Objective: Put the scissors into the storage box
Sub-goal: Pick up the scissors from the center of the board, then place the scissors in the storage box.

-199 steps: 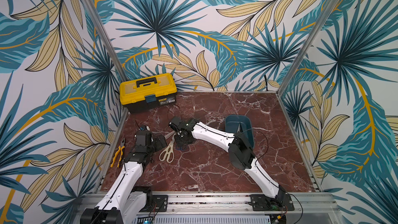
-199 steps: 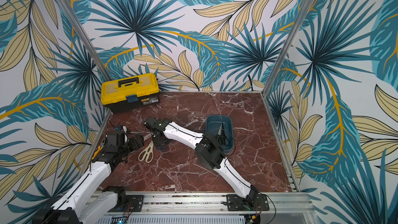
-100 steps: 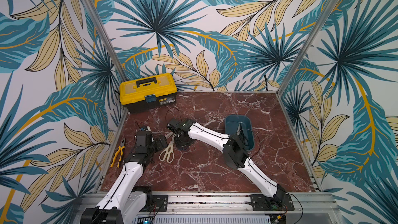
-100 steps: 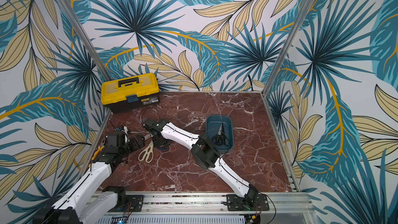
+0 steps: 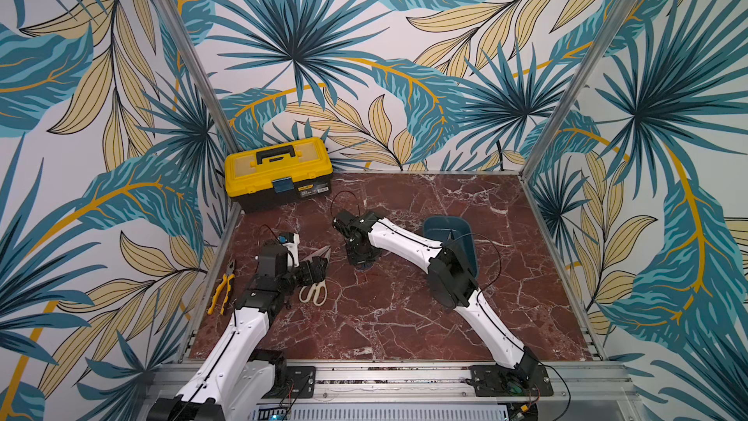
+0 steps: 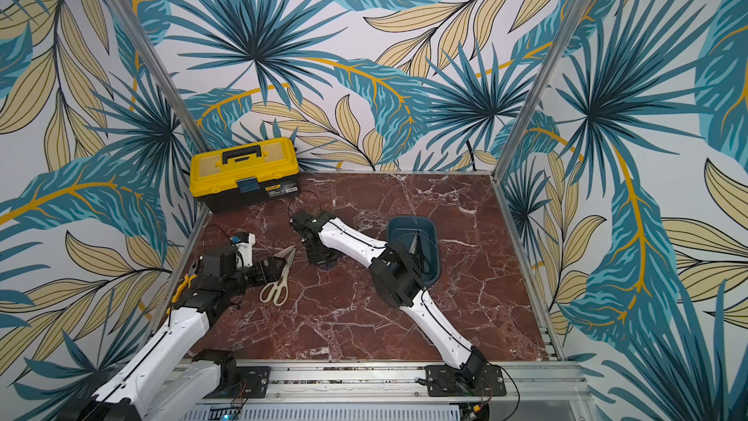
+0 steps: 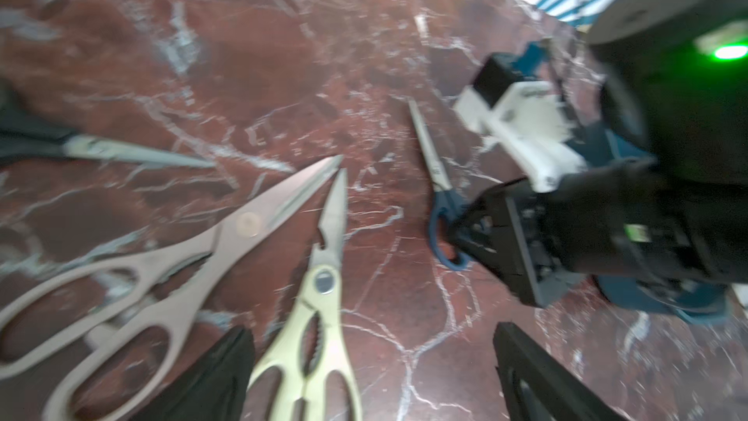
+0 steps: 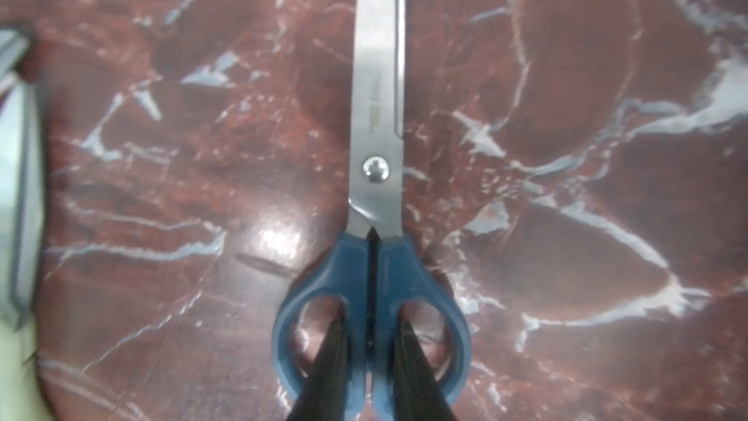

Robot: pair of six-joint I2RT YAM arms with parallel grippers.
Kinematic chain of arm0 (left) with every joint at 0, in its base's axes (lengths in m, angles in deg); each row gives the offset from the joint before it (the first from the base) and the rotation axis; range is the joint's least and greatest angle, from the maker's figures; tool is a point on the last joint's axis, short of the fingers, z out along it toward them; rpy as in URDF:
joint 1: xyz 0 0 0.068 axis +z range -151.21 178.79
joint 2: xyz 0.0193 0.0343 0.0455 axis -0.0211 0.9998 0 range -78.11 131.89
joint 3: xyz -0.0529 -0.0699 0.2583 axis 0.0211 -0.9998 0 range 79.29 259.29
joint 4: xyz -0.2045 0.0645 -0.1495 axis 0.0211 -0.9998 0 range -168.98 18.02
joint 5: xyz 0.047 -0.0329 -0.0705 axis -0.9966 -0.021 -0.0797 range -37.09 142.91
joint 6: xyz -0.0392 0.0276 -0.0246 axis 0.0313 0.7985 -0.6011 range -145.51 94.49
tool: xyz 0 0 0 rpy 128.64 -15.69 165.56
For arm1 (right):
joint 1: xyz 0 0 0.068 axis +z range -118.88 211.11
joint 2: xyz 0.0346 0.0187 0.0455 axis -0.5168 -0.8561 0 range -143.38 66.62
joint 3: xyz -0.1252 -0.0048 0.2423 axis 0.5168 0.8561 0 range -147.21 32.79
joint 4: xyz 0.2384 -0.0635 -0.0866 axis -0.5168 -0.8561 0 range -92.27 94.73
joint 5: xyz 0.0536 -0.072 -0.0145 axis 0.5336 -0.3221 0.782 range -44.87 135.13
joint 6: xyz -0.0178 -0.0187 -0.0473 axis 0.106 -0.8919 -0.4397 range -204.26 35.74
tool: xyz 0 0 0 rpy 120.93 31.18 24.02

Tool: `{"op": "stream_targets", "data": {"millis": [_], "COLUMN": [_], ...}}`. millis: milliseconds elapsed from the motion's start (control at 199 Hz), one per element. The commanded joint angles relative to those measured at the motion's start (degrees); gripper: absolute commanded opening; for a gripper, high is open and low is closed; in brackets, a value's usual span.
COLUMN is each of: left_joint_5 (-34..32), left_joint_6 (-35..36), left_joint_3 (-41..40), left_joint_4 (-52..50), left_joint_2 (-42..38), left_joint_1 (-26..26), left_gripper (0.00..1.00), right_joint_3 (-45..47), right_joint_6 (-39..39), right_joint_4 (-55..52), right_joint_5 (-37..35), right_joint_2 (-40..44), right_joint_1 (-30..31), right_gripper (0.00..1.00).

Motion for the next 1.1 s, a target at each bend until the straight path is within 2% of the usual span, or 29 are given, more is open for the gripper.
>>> {"op": "stream_targets", "data": {"millis": [0,256,356,562,627,773,913,1099], "left_joint_5": [5.76,6.80,6.85,0.52,0.01,3.78,4.49,2.73], "left_joint_6": [3.08,6.76,6.59,9.53,10.68,11.34,13.79,13.33], "left_joint_3": [1.93,3.03,3.72,13.01,15.38,19.48,22.39,21.60], "left_joint_4": [5.97,12.85,17.87,15.62,15.66,18.96,18.85,20.53], "left_joint_2": [-3.02,-5.17,-2.67,6.34,9.19,15.67,20.62,22.50], "left_joint_1": [-2.26,-10.60,-14.86,-28.30,-31.46,-35.87,-39.47,-39.66], "left_gripper": [0.97,0.98,0.98,0.96,0.96,0.96,0.96,0.96], "right_joint_3": [10.80,22.77,27.03,37.68,40.82,46.25,47.70,46.65], "right_joint_6": [-1.49,-4.66,-4.01,-1.56,-1.96,-3.17,-4.38,-5.75], "right_joint_4": [10.66,13.32,13.28,8.17,6.34,5.53,5.68,7.55], "right_joint_5": [5.41,5.20,5.46,-5.76,-6.62,-4.78,-5.65,-4.85], "right_joint_2": [10.42,26.96,33.46,46.01,46.93,45.82,42.75,38.83], "right_joint_1": [-0.38,-2.52,-6.59,-15.68,-19.56,-25.62,-26.37,-26.40], "right_gripper": [0.00,0.00,0.00,0.00,0.00,0.00,0.00,0.00]}}
